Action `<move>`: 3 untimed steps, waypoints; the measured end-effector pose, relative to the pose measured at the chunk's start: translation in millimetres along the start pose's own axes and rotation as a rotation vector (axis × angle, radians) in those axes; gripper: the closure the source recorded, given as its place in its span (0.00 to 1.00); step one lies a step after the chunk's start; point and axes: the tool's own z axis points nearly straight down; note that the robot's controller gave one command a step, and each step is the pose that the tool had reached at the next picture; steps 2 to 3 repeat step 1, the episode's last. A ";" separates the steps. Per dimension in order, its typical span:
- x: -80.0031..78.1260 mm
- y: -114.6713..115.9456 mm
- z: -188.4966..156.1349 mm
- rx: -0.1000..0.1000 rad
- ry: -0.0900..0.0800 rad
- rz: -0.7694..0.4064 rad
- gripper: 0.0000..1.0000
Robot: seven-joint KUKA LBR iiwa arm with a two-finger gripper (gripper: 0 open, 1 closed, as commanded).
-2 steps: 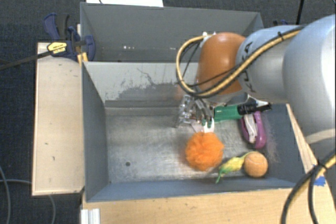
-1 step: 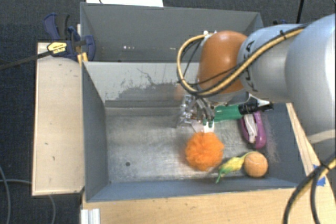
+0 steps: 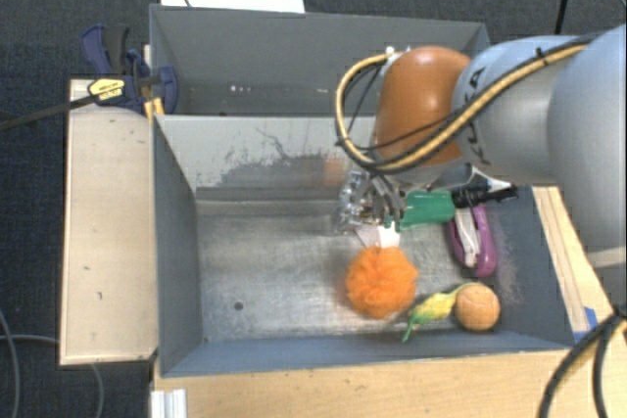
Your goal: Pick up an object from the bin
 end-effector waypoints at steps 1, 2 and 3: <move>-1.2 0.4 -24.8 -0.001 -0.005 0.000 1.00; -1.2 0.4 -24.8 -0.001 -0.005 0.000 1.00; -1.2 0.4 -24.8 -0.001 -0.005 0.000 1.00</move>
Offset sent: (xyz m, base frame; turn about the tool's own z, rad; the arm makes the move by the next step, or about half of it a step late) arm -0.0001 0.0000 0.0675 0.0000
